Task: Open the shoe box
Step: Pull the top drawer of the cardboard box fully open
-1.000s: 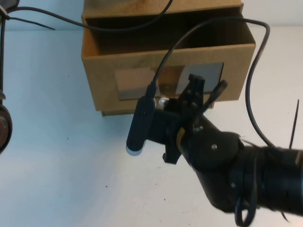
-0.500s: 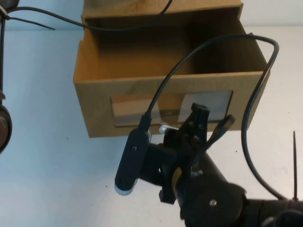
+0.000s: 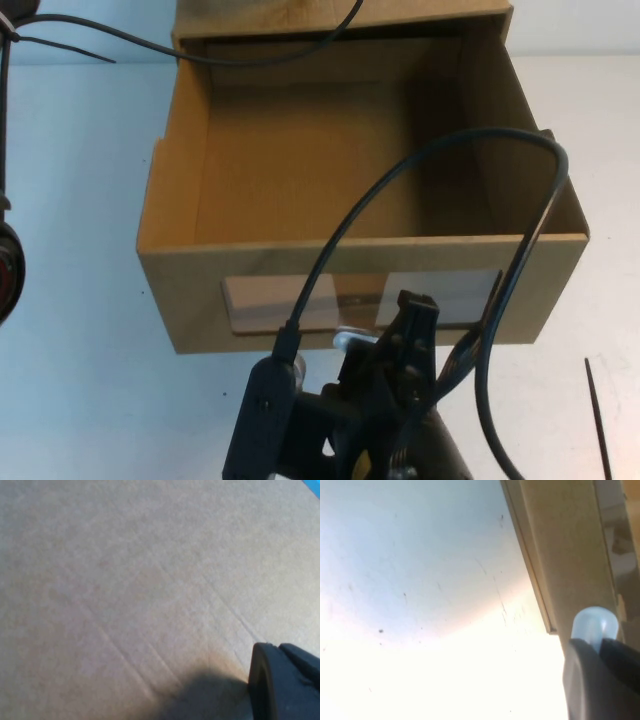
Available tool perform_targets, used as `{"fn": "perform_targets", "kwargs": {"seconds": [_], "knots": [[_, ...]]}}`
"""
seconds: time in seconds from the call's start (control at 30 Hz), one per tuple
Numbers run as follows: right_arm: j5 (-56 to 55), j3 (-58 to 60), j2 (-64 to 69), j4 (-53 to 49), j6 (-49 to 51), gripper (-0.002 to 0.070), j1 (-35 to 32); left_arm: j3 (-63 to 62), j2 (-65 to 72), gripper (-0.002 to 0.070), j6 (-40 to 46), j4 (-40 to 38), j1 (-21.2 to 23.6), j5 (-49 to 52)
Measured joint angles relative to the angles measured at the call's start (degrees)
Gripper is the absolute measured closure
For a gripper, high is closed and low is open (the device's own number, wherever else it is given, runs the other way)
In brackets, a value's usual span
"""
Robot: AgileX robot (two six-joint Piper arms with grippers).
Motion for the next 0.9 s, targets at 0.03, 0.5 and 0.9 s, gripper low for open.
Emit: {"fn": "perform_targets", "kwargs": {"seconds": [0.03,0.5,0.9], "knots": [[0.44,0.0,0.0,-0.02,0.27,0.0668,0.0,0.0,0.0,0.0679,0.0,0.0,0.0,-0.1],[4.79,-0.36,-0.44,6.09,-1.49,0.0383,0.0,0.34,-3.68,0.0679,0.0,3.5,0.0,1.32],[6.1,-6.08,-8.71,17.57,-4.29,0.0421,6.45,0.36,-10.05,0.0679,0.01,3.55,0.0,1.95]]}}
